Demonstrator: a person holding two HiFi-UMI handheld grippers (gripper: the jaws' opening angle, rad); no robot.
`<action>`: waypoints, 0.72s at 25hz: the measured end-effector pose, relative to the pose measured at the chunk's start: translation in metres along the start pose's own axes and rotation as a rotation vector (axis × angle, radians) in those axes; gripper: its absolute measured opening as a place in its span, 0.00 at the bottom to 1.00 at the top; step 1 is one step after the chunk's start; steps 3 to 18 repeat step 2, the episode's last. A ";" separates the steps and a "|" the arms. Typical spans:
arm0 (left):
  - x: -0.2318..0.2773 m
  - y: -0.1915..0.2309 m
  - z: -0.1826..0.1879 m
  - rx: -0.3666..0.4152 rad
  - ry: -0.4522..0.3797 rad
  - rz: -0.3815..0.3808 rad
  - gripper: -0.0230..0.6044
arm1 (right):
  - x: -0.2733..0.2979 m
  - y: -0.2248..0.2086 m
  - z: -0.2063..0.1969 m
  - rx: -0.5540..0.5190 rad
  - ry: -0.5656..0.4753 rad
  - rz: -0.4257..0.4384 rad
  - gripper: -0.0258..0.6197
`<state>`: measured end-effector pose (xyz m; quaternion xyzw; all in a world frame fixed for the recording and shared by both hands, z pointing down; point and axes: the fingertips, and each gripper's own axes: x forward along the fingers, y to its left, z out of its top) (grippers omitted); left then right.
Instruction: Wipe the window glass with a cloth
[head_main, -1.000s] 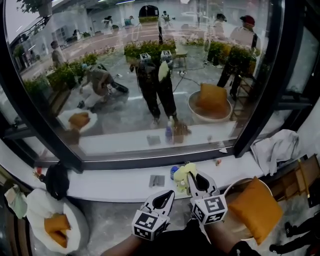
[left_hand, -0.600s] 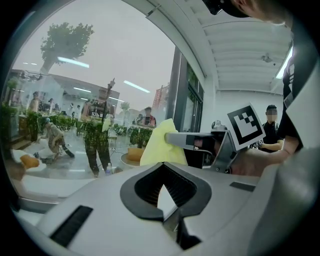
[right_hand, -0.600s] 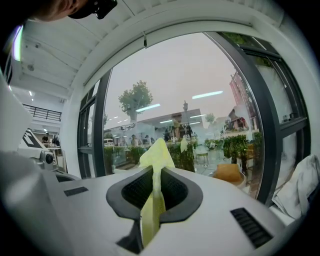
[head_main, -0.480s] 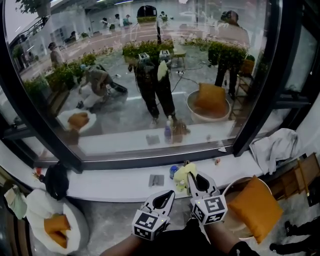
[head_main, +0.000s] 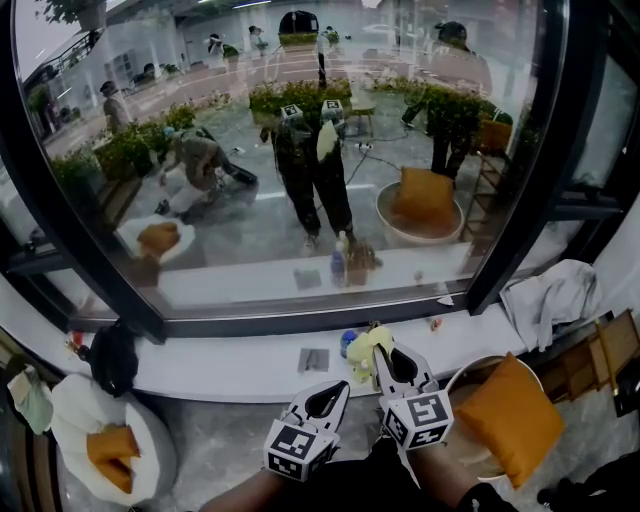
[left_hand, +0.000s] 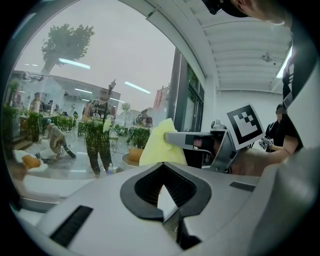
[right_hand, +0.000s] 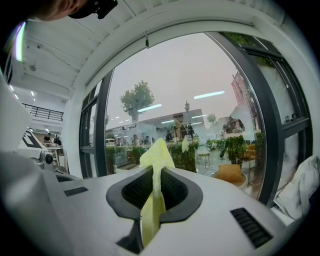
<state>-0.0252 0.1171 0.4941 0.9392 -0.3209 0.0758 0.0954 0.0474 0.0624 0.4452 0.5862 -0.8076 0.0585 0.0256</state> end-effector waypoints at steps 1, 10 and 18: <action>-0.001 0.000 0.001 -0.004 -0.002 0.002 0.05 | 0.000 0.000 0.000 0.000 0.001 0.000 0.12; -0.001 0.001 0.003 -0.008 -0.005 0.005 0.05 | 0.000 0.001 0.000 0.001 0.002 0.000 0.12; -0.001 0.001 0.003 -0.008 -0.005 0.005 0.05 | 0.000 0.001 0.000 0.001 0.002 0.000 0.12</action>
